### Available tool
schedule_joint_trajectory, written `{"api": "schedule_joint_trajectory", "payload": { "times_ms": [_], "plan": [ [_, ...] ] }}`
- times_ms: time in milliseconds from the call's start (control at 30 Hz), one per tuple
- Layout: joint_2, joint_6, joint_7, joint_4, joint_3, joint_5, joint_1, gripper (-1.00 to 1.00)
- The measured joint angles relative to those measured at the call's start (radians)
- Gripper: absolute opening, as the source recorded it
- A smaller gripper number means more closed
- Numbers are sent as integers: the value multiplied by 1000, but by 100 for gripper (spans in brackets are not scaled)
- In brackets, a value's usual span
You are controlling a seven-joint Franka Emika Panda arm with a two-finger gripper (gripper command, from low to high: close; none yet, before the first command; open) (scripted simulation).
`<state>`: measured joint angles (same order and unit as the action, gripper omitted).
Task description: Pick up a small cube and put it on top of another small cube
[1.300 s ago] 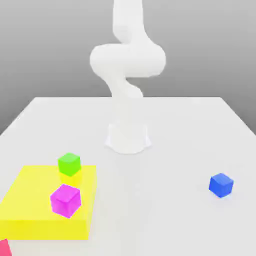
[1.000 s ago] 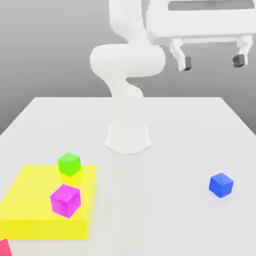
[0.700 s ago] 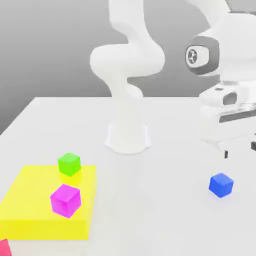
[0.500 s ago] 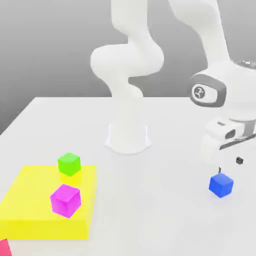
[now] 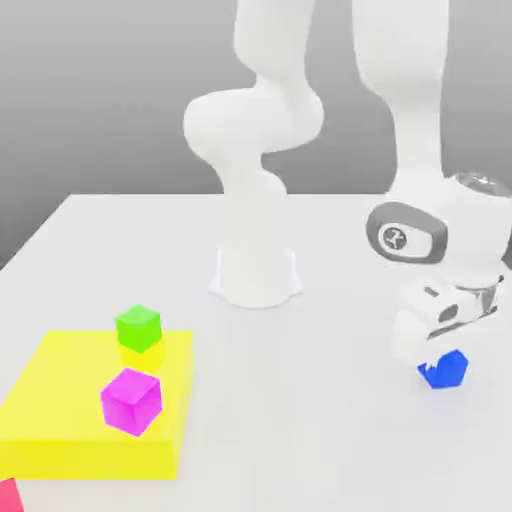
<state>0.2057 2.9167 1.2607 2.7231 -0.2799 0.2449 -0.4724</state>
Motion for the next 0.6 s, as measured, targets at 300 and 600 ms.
{"api": "schedule_joint_trajectory", "payload": {
  "times_ms": [300,600],
  "plan": [
    [-206,-237,-357,-46,101,-179,335,-100],
    [-331,-468,-722,-151,366,-220,659,-100]
  ]
}}
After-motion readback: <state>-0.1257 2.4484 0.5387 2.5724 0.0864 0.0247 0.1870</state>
